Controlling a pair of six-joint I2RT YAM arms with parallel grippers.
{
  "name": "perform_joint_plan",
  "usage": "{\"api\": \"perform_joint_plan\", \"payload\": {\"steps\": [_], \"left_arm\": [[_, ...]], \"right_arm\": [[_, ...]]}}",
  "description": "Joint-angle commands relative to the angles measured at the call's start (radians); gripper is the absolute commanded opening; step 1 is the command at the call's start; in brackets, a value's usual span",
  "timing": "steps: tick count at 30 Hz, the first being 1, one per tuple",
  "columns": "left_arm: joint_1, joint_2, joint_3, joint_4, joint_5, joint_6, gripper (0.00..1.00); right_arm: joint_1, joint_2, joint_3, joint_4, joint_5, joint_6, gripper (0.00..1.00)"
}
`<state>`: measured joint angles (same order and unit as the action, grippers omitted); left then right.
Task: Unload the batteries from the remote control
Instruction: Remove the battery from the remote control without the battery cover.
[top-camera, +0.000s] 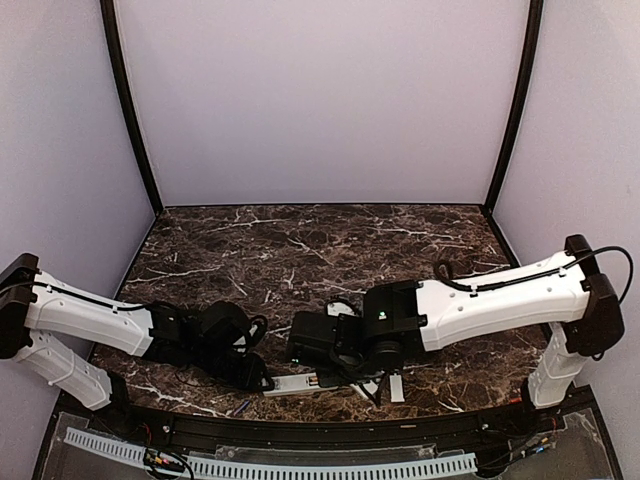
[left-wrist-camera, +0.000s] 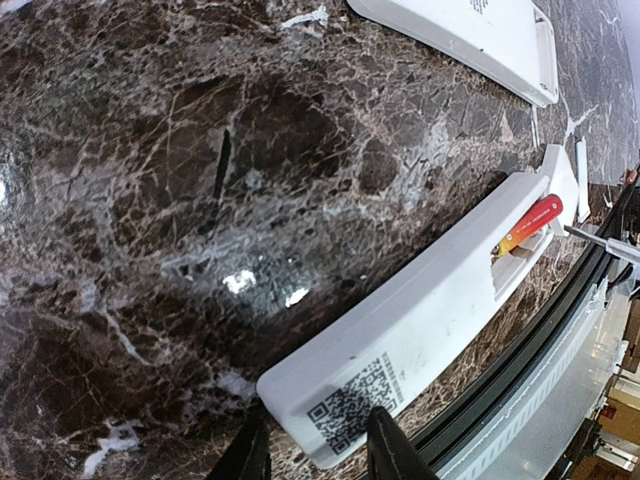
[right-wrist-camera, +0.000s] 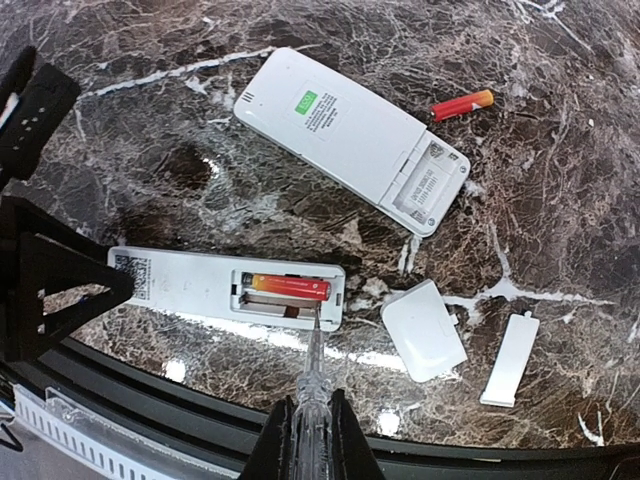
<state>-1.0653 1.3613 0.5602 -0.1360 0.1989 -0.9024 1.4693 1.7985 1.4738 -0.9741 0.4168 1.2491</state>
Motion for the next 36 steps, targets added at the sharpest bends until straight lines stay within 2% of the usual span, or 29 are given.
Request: {"api": "perform_joint_plan", "payload": {"steps": [1, 24, 36], "left_arm": [[-0.009, -0.023, -0.010, -0.022, -0.016, -0.006, 0.32], [-0.010, -0.015, -0.012, -0.007, -0.002, -0.007, 0.30], [-0.010, -0.016, -0.011, -0.007, -0.001, -0.006, 0.30]], "right_arm": [[0.031, -0.051, 0.022, 0.043, 0.031, -0.054, 0.00], [0.032, 0.104, 0.121, 0.071, 0.000, -0.128, 0.00], [0.032, 0.161, 0.173, 0.001, 0.015, -0.122, 0.00]]}}
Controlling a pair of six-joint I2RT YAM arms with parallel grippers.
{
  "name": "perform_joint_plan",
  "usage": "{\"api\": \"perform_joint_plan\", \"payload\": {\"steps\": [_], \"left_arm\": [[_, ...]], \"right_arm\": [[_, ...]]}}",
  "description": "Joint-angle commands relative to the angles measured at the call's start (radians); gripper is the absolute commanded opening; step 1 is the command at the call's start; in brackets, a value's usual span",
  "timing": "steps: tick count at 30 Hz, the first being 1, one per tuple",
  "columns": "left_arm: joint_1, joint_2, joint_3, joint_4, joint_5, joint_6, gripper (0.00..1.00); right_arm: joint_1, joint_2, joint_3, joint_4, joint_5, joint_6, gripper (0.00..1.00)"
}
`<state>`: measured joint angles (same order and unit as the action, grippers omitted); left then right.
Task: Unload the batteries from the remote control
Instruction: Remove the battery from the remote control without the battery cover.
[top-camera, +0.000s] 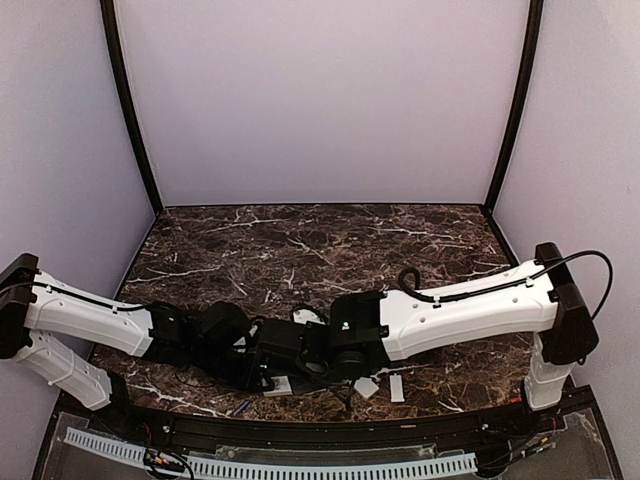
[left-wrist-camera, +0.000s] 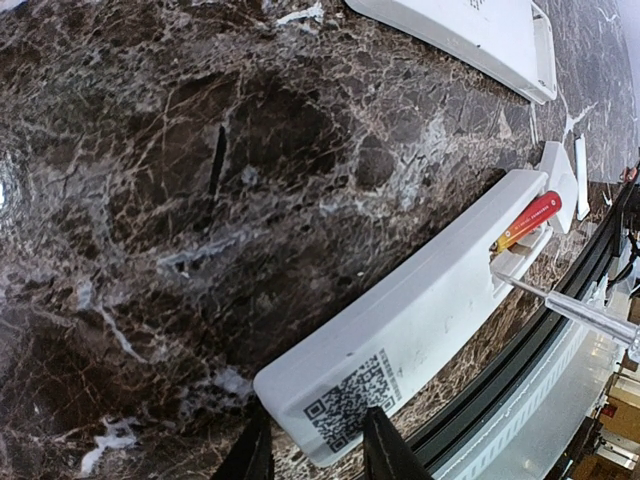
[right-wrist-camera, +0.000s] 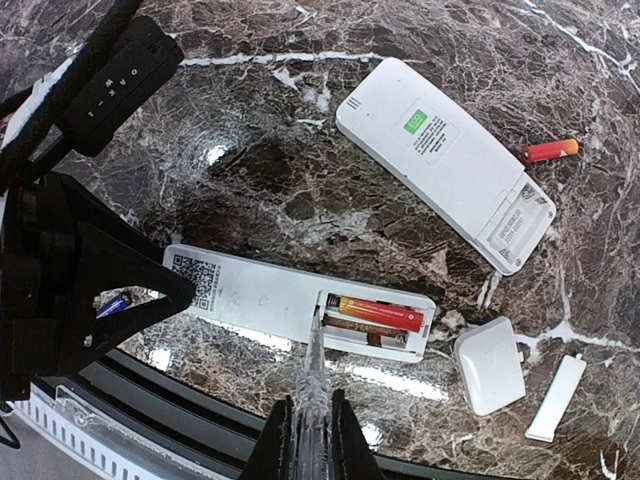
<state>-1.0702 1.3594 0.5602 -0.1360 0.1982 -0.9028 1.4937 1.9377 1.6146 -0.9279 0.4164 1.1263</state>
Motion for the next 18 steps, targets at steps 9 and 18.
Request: {"api": "perform_joint_plan", "payload": {"steps": [9, 18], "left_arm": [[-0.005, -0.013, -0.008, -0.007, 0.002, -0.002, 0.30], [-0.007, -0.017, -0.011, -0.009, 0.000, -0.004, 0.29]], "right_arm": [[0.008, 0.066, 0.076, -0.122, 0.037, 0.015, 0.00], [0.008, 0.062, 0.094, -0.195, 0.082, 0.053, 0.00]]}}
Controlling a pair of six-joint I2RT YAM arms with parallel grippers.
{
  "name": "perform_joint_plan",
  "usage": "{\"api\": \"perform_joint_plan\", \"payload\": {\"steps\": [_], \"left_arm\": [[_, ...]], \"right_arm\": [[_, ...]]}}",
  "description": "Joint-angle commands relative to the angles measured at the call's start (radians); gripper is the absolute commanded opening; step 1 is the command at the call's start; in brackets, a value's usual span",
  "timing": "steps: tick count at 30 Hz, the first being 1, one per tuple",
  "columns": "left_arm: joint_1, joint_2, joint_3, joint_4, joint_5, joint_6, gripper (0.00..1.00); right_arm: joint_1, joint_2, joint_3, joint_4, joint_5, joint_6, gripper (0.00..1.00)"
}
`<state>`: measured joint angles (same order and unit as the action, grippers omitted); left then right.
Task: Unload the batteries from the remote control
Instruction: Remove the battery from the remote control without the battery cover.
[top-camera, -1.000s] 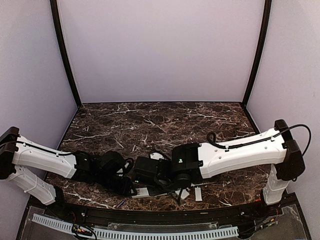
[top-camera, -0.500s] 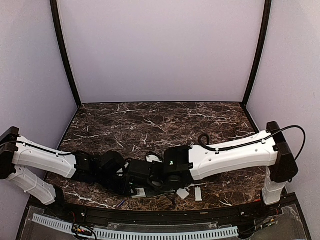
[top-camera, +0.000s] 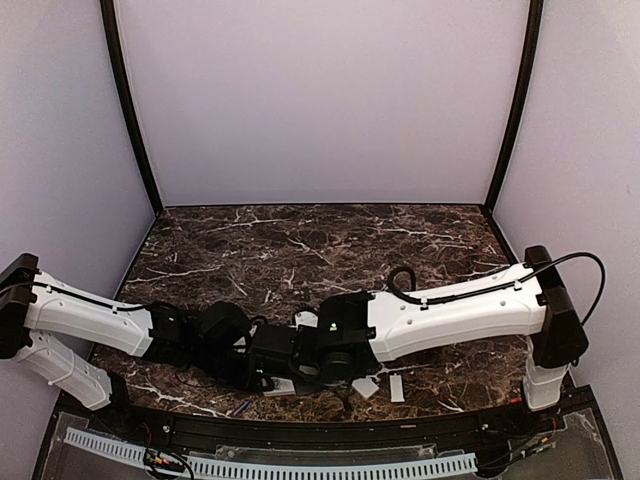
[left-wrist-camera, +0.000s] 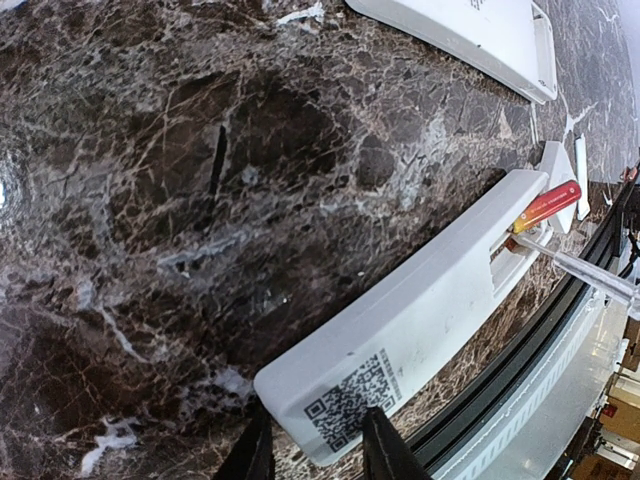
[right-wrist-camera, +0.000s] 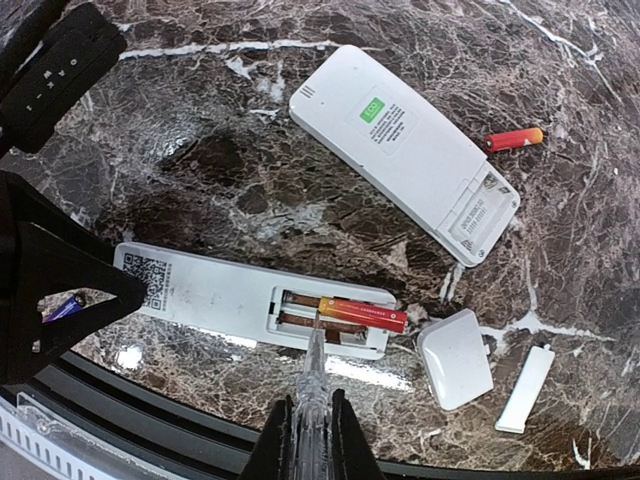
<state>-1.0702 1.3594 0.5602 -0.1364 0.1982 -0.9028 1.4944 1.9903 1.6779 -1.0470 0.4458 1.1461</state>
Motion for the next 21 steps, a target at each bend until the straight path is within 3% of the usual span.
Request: {"api": "perform_joint_plan", "payload": {"steps": [1, 15, 21], "left_arm": [[-0.007, -0.017, -0.011, -0.008, 0.000, -0.004, 0.29], [-0.007, -0.017, -0.013, -0.006, 0.001, -0.005, 0.29], [-0.008, -0.058, -0.013, -0.014, -0.032, -0.003, 0.32]], "right_arm": [[0.007, 0.009, 0.031, -0.089, 0.059, 0.041, 0.00], [0.007, -0.003, 0.036, -0.162, 0.096, 0.089, 0.00], [0.006, -0.097, -0.040, -0.056, 0.083, 0.086, 0.00]]}}
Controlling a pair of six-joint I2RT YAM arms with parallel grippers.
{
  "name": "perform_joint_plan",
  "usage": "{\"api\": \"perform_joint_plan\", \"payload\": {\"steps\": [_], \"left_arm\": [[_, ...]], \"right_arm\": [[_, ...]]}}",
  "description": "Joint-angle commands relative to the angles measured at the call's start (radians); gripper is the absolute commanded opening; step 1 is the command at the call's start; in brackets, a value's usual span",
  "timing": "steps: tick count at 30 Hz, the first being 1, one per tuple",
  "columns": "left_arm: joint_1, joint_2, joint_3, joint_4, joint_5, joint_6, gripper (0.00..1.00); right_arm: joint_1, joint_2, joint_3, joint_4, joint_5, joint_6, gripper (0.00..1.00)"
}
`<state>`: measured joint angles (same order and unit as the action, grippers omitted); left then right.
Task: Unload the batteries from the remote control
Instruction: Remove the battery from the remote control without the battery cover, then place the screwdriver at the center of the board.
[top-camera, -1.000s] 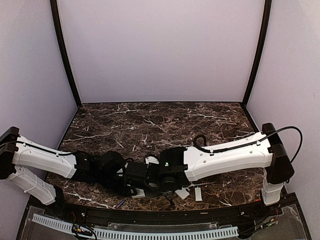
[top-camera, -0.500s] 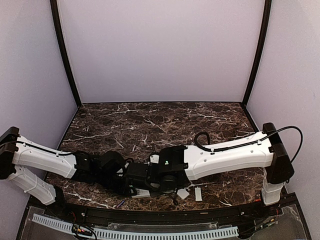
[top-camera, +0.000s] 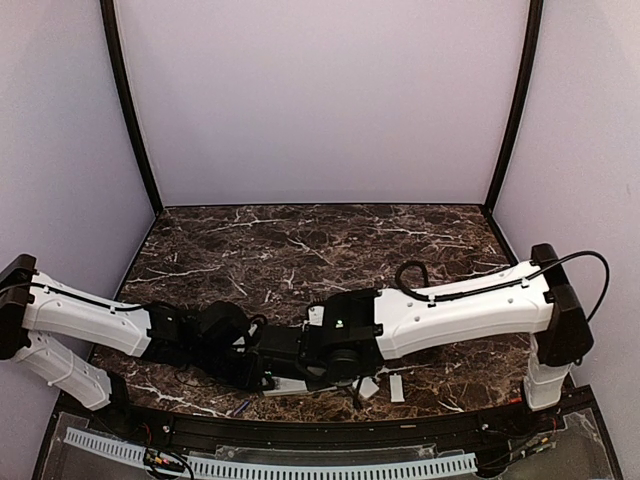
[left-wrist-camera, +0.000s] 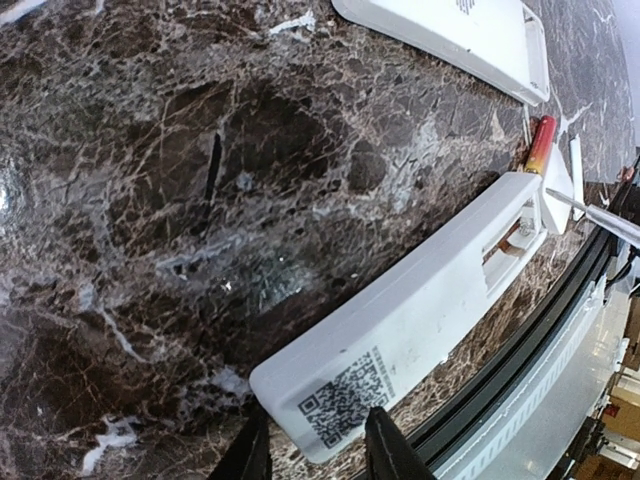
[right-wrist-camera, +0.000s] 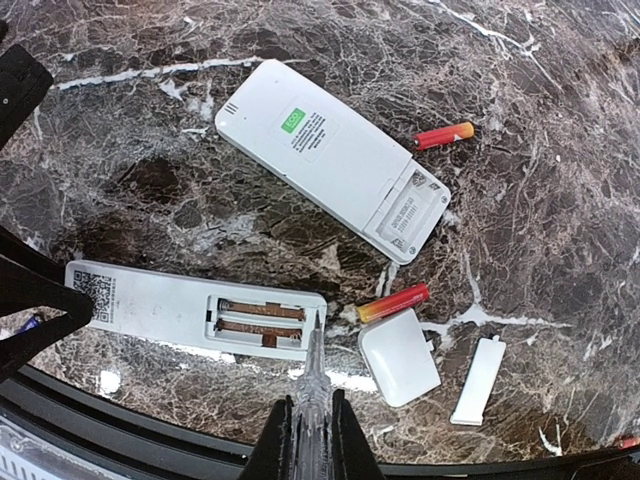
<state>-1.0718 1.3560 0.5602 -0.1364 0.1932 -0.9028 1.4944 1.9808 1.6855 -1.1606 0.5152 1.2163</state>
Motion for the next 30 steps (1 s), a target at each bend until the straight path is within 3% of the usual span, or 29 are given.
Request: {"api": "perform_joint_plan", "payload": {"steps": [1, 5, 9, 13, 19, 22, 26, 30], "left_arm": [[-0.007, -0.076, -0.011, -0.018, -0.034, -0.002, 0.34], [-0.002, -0.147, 0.038, -0.072, -0.045, 0.031, 0.65], [0.043, -0.212, 0.118, -0.158, -0.015, 0.108, 0.78], [0.170, -0.228, 0.201, -0.224, 0.091, 0.235, 0.82], [0.436, -0.242, 0.329, -0.378, 0.265, 0.425, 0.83], [0.608, -0.299, 0.351, -0.440, 0.294, 0.507, 0.84], [0.764, -0.412, 0.320, -0.468, 0.211, 0.547, 0.84], [0.775, -0.530, 0.292, -0.461, 0.029, 0.580, 0.84]], "right_arm": [[0.007, -0.113, -0.071, 0.090, 0.009, 0.012, 0.00], [-0.002, -0.258, -0.192, 0.214, -0.016, 0.007, 0.00], [-0.045, -0.390, -0.344, 0.322, -0.055, 0.001, 0.00], [-0.125, -0.545, -0.534, 0.476, -0.116, -0.049, 0.00], [-0.338, -0.808, -0.876, 0.750, -0.306, -0.194, 0.00], [-0.451, -0.940, -1.015, 0.800, -0.381, -0.207, 0.00], [-0.569, -1.080, -1.151, 0.892, -0.540, -0.247, 0.00], [-0.629, -1.137, -1.220, 0.936, -0.610, -0.256, 0.00]]}}
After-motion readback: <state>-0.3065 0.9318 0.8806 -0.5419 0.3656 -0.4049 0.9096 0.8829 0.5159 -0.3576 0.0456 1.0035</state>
